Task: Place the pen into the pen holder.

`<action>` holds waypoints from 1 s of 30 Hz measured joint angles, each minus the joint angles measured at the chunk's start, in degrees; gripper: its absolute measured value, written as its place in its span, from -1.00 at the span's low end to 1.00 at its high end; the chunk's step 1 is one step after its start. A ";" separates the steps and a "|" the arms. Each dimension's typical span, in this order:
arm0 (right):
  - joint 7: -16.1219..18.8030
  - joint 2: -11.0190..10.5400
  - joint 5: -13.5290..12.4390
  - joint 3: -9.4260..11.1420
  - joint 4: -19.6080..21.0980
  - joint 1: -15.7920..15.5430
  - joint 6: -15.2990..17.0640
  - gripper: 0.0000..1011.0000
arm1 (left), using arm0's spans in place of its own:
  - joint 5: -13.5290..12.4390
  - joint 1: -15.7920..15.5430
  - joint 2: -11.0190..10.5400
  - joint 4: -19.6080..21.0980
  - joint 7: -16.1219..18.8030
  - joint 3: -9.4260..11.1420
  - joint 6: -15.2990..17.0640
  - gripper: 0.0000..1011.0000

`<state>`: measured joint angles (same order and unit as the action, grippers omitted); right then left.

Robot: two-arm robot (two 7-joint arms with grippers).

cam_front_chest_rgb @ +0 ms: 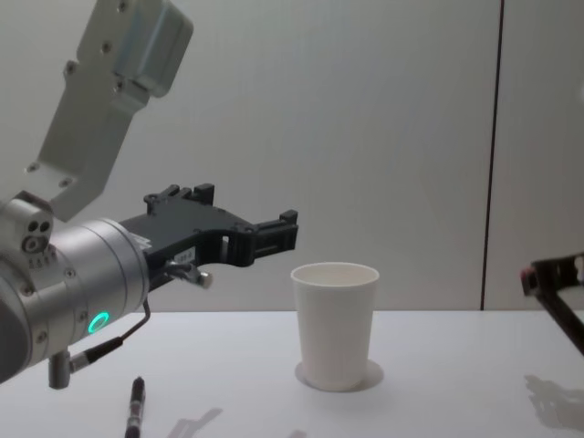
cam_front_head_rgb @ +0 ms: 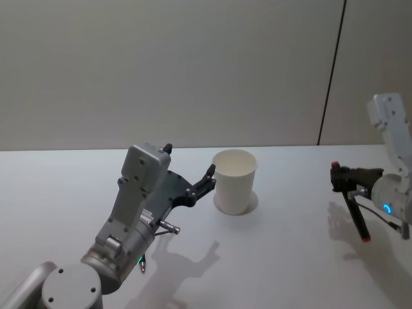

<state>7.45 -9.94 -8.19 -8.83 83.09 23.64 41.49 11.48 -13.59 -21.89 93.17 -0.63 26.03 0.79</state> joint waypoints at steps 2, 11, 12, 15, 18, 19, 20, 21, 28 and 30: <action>0.14 -0.14 -0.18 0.13 0.59 -0.47 -2.12 -0.67 | 0.00 0.00 0.00 0.00 0.00 0.00 0.00 0.99; 0.47 -0.41 -0.45 0.35 2.23 -2.07 -10.38 -0.67 | 0.00 0.00 0.00 0.00 0.00 0.00 0.00 0.99; 0.52 -0.42 -0.45 0.35 2.32 -2.18 -11.39 -0.67 | 0.00 0.00 0.00 0.00 0.00 0.00 0.00 0.99; 0.62 -0.43 -0.33 0.32 2.59 -2.64 -14.47 -0.67 | 0.00 0.00 0.00 0.00 0.00 0.00 0.00 0.99; 0.72 -0.42 -0.01 0.21 2.76 -3.03 -17.43 -0.67 | 0.00 0.00 0.00 0.00 0.00 0.00 0.00 0.99; 0.74 -0.41 0.09 0.17 2.78 -3.12 -18.17 -0.67 | 0.00 0.00 0.00 0.00 0.00 0.00 0.00 0.99; 0.79 -0.38 0.32 0.09 2.81 -3.28 -19.87 -0.67 | 0.00 0.00 0.00 0.00 0.00 0.00 0.00 0.99; 0.82 -0.37 0.42 0.06 2.82 -3.35 -20.66 -0.67 | 0.00 0.00 0.00 0.00 0.00 0.00 0.00 0.99; 0.99 -0.15 1.62 -0.38 2.63 -3.94 -28.10 -0.67 | 0.00 0.00 0.00 0.00 0.00 0.00 0.00 0.99; 1.01 -0.04 2.01 -0.53 2.40 -4.05 -30.45 -0.67 | 0.00 0.00 0.00 0.00 0.00 0.00 0.00 0.99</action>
<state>8.45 -9.98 -6.18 -9.36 85.49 19.59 11.03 11.48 -13.59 -21.89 93.18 -0.62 26.02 0.80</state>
